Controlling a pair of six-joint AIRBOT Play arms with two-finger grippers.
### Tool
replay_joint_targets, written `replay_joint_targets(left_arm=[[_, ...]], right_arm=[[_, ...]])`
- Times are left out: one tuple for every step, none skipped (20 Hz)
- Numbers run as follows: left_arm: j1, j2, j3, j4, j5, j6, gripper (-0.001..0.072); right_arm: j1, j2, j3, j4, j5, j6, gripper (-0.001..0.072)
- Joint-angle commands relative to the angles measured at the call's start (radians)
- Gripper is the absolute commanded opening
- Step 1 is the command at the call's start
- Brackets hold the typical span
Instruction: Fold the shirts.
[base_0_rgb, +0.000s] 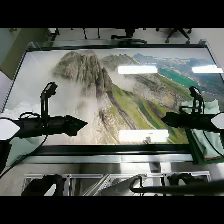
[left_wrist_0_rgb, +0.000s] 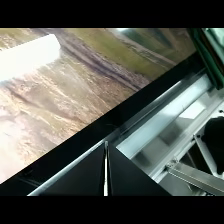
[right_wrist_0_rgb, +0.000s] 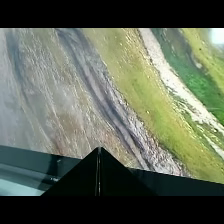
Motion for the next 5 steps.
replay_joint_targets(left_arm=[[0.052, 0.068, -0.053, 0.002, 0.004, -0.006, 0.0009], [0.066, 0.079, -0.058, 0.002, 0.003, -0.006, 0.0009], [0.077, 0.088, -0.063, 0.002, 0.003, -0.006, 0.0009], [0.086, 0.097, -0.071, 0.002, 0.003, -0.006, 0.001], [0.091, 0.105, -0.077, 0.002, 0.002, -0.006, 0.001]], right_arm=[[0.003, 0.004, -0.005, 0.0, 0.009, 0.0, 0.0019], [0.003, 0.004, -0.005, 0.0, 0.009, 0.0, 0.0019], [0.003, 0.004, -0.005, 0.0, 0.009, 0.0, 0.0019], [0.003, 0.004, -0.005, 0.0, 0.009, 0.0, 0.0019], [0.003, 0.004, -0.005, 0.0, 0.009, 0.0, 0.0019]])
